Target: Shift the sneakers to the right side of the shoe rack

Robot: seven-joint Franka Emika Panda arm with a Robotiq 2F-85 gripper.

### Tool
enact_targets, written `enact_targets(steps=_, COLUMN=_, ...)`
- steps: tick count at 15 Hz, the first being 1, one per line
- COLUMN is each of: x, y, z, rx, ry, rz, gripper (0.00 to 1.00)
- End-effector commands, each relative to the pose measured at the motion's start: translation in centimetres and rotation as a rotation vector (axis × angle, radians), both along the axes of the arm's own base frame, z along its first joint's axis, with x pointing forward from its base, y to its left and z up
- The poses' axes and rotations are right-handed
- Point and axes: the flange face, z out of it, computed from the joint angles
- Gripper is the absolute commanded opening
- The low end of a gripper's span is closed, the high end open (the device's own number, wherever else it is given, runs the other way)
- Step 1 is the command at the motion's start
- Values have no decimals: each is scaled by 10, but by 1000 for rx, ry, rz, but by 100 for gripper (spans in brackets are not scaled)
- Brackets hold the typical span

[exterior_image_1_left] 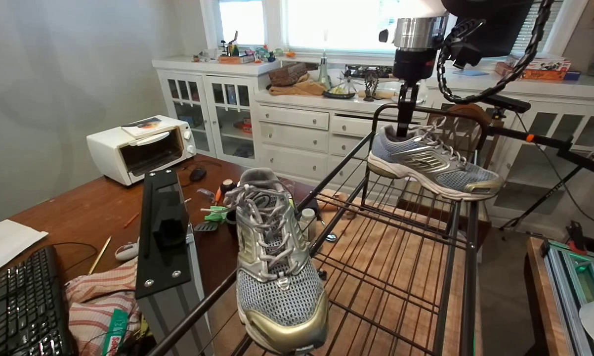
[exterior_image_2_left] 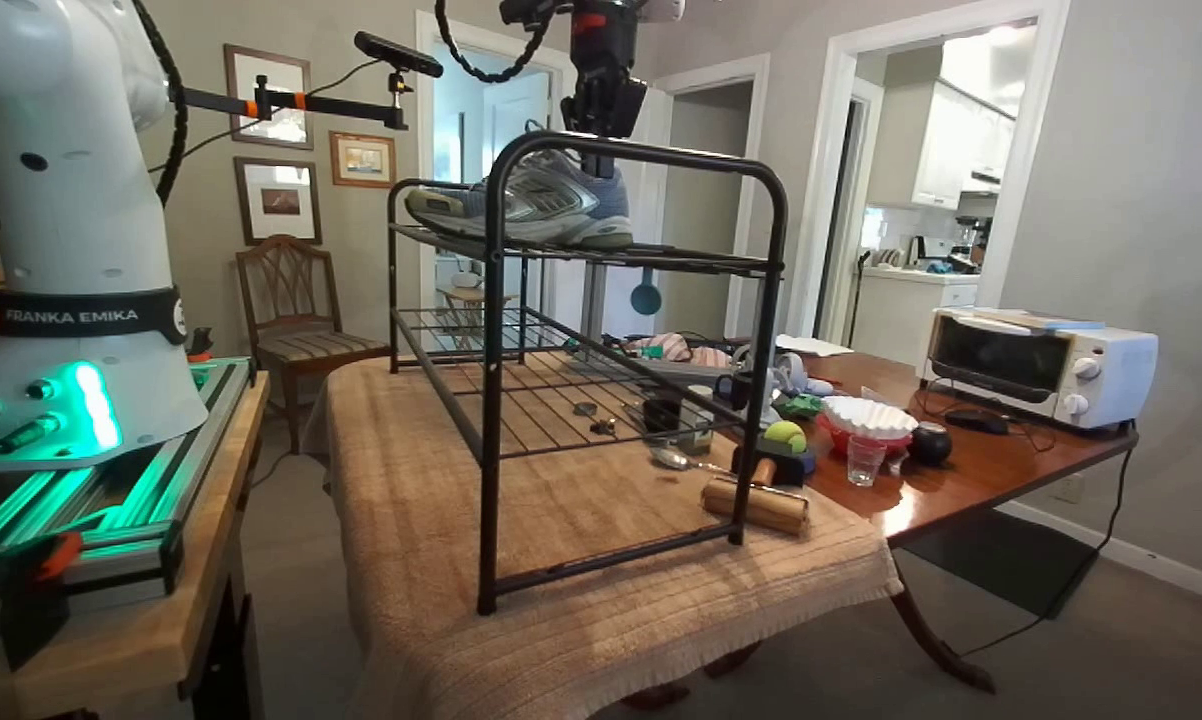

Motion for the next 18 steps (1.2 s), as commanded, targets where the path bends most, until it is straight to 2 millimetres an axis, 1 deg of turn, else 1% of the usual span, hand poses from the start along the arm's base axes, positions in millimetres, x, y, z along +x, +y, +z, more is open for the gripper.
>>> enact_targets(steps=1, x=2, y=4, z=0, rx=-26, ry=-19, rz=22, gripper=64)
enact_targets(steps=3, x=2, y=12, z=9, rx=-9, ry=-51, rz=12, gripper=79)
enact_targets(steps=4, x=4, y=21, z=15, rx=12, ry=-78, rz=-3, gripper=88)
enact_targets(steps=6, x=8, y=39, z=27, rx=51, ry=-127, rz=-12, gripper=100)
enact_targets(steps=9, x=20, y=80, z=41, rx=130, ry=-164, rz=1, gripper=100)
enact_targets(steps=11, x=32, y=103, z=48, rx=164, ry=-187, rz=-19, gripper=100)
enact_targets(steps=13, x=44, y=121, z=52, rx=190, ry=-204, rz=-49, gripper=100)
enact_targets(steps=15, x=60, y=135, z=50, rx=202, ry=-227, rz=-117, gripper=100)
enact_targets(steps=18, x=78, y=157, z=40, rx=233, ry=-214, rz=-150, gripper=100)
